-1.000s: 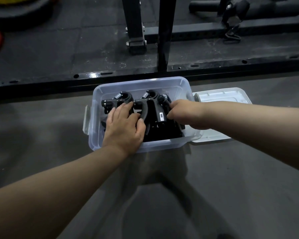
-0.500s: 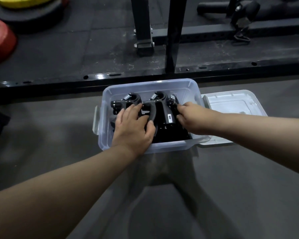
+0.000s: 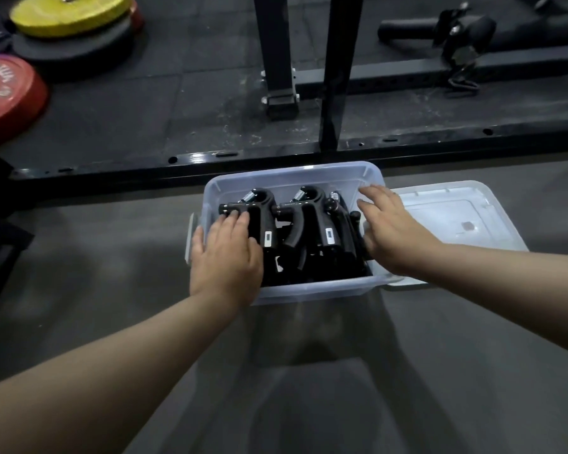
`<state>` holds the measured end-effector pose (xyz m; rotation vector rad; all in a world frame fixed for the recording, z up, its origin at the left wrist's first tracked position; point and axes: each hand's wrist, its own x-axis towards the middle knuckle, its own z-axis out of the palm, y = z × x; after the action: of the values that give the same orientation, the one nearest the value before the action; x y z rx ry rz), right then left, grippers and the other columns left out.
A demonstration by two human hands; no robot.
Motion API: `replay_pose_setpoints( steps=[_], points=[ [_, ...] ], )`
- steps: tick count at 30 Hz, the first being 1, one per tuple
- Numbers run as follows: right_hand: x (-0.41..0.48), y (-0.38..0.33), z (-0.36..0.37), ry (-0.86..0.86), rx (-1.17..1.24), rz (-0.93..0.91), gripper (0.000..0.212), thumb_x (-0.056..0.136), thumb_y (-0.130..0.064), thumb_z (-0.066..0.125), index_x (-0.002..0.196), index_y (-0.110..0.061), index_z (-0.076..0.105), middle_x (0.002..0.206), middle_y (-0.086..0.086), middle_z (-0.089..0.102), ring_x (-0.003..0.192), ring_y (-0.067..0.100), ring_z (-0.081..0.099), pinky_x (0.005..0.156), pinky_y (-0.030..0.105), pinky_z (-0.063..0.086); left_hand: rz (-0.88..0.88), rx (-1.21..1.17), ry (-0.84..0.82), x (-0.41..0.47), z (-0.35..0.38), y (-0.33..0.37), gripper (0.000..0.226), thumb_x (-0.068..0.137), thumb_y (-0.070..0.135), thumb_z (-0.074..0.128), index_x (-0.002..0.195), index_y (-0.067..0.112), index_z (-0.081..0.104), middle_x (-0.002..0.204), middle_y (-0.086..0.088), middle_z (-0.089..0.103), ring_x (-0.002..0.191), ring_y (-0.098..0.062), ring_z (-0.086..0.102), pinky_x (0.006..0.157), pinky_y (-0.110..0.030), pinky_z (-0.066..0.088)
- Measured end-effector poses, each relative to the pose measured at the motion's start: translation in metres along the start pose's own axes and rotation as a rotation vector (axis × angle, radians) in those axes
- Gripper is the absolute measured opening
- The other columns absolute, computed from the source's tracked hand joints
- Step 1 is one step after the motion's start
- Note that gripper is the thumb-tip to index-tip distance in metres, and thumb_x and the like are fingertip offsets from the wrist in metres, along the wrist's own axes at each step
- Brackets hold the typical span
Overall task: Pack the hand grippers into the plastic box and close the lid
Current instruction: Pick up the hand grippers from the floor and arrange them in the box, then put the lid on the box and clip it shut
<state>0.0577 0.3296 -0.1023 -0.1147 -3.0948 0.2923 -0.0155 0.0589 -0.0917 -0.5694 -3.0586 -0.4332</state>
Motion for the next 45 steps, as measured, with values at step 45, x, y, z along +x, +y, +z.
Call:
replay_pose_setpoints(
  steps=[45],
  points=[
    [-0.096, 0.143, -0.001, -0.225, -0.444, -0.301, 0.034, 0.088, -0.023, 0.030, 0.108, -0.013, 0.056, 0.089, 0.004, 0.058, 0.074, 0.026, 0.056, 0.067, 0.035, 0.047, 0.029, -0.055, 0.041, -0.001, 0.000, 0.003, 0.056, 0.090, 0.037, 0.025, 0.139, 0.022, 0.046, 0.144, 0.000, 0.049, 0.137, -0.016, 0.037, 0.118, -0.053, 0.013]
  ],
)
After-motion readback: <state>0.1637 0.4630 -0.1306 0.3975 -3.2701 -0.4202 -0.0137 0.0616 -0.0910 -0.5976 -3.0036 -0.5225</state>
